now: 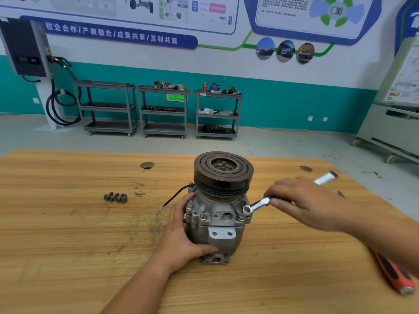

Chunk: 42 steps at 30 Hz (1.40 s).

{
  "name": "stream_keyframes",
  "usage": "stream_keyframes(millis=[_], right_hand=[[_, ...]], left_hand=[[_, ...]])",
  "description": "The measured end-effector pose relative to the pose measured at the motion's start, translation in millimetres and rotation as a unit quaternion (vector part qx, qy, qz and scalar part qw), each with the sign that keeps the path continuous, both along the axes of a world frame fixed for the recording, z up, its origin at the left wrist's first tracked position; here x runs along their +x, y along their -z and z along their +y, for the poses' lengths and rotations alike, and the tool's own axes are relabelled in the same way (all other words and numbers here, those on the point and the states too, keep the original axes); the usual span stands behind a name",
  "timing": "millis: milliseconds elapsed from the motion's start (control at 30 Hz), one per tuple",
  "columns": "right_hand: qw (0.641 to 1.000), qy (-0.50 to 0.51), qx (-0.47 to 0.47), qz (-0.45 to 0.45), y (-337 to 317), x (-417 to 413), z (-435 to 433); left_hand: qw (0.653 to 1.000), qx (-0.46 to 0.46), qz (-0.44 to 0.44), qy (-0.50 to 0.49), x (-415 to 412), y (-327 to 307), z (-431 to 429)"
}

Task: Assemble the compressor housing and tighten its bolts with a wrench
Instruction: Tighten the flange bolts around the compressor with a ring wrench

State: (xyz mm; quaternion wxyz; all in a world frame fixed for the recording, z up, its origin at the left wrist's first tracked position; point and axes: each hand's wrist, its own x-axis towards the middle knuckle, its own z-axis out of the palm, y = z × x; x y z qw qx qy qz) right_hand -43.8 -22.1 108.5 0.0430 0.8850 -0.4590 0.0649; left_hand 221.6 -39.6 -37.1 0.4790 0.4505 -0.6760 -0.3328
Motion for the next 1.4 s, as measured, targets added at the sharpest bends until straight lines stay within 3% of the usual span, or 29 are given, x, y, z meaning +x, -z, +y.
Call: stream_keyframes(millis=[67,300,467,567,633,700,767,867,967,1133,1167,1267,1400], right_hand=[[0.997,-0.023,0.007,0.075,-10,3,-18],[0.983,-0.043,0.144,0.106,-28,22,-40],[0.961,0.036,0.263,0.072,-31,25,-36],[0.927,0.095,0.361,0.033,-33,22,-24],[0.858,0.128,0.493,-0.062,-31,24,-10],[0.755,0.134,0.609,-0.204,-22,34,8],[0.673,0.139,0.64,-0.344,-9,47,28],[0.578,0.178,0.583,-0.542,8,68,52],[0.453,0.185,0.515,-0.704,23,93,65],[0.223,0.131,0.432,-0.864,29,133,68],[0.19,0.118,0.414,-0.882,28,138,70],[0.145,0.088,0.396,-0.903,30,146,82],[0.17,0.093,0.414,-0.89,35,145,100]], left_hand=[[1.0,0.0,-0.001,0.001,0,0,-1],[1.0,-0.002,-0.003,0.001,1,3,-4],[1.0,-0.014,-0.001,0.006,2,5,-5],[1.0,-0.023,0.007,0.008,2,7,-6],[1.0,-0.029,0.011,0.007,2,7,-6],[0.999,-0.031,0.01,0.004,1,7,-5],[0.999,-0.034,0.013,0.005,0,5,-4],[0.999,-0.033,0.018,0.01,-1,4,-2],[0.999,-0.032,0.034,0.008,-2,8,-5],[0.999,-0.042,0.028,-0.011,-2,16,-10],[0.998,-0.042,0.033,-0.014,-2,16,-11],[0.998,-0.044,0.033,-0.033,-3,17,-12],[0.999,-0.019,0.05,-0.01,-3,16,-10]])
